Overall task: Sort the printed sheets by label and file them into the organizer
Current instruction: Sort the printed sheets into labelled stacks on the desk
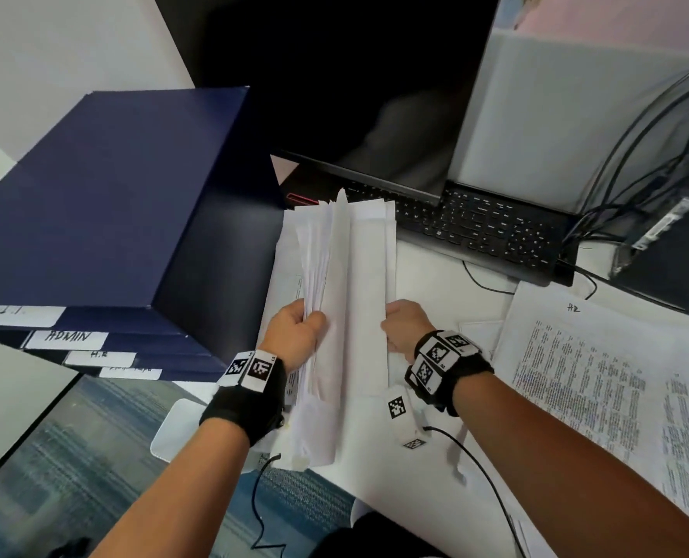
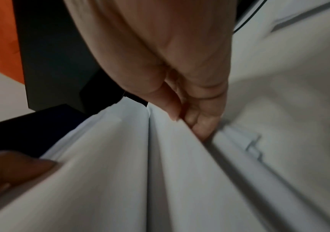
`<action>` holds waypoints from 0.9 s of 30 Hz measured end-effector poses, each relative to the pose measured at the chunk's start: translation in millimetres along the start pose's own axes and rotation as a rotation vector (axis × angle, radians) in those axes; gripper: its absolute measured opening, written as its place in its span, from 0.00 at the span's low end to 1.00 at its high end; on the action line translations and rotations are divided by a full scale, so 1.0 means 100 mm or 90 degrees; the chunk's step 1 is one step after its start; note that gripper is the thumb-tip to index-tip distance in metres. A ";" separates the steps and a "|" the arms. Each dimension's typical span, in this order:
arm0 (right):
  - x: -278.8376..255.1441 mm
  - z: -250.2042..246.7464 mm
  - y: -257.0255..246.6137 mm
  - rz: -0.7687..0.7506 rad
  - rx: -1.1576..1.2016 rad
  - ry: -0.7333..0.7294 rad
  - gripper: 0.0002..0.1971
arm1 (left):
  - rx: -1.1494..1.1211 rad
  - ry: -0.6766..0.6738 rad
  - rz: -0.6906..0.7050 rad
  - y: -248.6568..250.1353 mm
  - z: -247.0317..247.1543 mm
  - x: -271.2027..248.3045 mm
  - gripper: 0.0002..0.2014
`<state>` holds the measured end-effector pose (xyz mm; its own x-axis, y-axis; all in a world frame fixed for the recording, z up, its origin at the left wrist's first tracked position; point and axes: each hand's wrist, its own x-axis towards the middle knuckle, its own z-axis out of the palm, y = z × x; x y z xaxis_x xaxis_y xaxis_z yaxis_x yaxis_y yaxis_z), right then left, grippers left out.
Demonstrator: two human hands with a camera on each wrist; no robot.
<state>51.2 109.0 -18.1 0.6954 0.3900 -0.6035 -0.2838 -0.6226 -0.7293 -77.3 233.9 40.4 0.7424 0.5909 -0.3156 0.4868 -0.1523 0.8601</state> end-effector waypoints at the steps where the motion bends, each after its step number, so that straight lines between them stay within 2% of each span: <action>1: -0.05 -0.06 0.01 -0.001 0.029 -0.015 0.14 | 0.020 -0.003 0.003 -0.01 0.05 0.01 0.08; 4: -0.14 -0.28 0.12 0.009 0.103 -0.024 0.10 | 0.109 -0.034 0.003 -0.04 0.19 0.05 0.10; 9: -0.28 -0.72 0.41 0.040 0.266 0.078 0.08 | 0.335 -0.138 0.017 -0.03 0.53 0.09 0.18; 13: -0.41 -1.13 0.72 0.033 0.171 0.178 0.10 | 0.456 -0.161 -0.020 0.09 0.79 0.06 0.24; 16: -0.51 -1.50 0.99 0.042 0.036 0.222 0.17 | 0.537 -0.140 -0.055 0.21 1.01 0.05 0.28; 18: -0.60 -1.73 1.18 0.062 -0.050 0.244 0.16 | 0.592 -0.120 -0.025 0.28 1.20 0.01 0.31; 20: -0.69 -1.94 1.38 0.095 -0.099 0.275 0.11 | 0.578 -0.107 0.045 0.35 1.42 -0.09 0.27; 21: -0.73 -2.03 1.48 0.115 -0.128 0.293 0.13 | 0.551 -0.114 0.076 0.38 1.54 -0.14 0.24; 23: -0.86 -2.17 1.63 0.168 -0.177 0.300 0.16 | 0.506 -0.161 0.098 0.40 1.78 -0.24 0.22; 27: -1.00 -2.36 1.89 0.262 -0.156 0.345 0.20 | 0.524 -0.291 0.046 0.39 2.13 -0.44 0.23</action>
<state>84.2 -207.8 -19.8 0.8117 -0.2601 -0.5230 -0.4811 -0.8054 -0.3462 7.6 33.1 2.6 0.8066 0.2167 -0.5500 0.4751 -0.7913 0.3850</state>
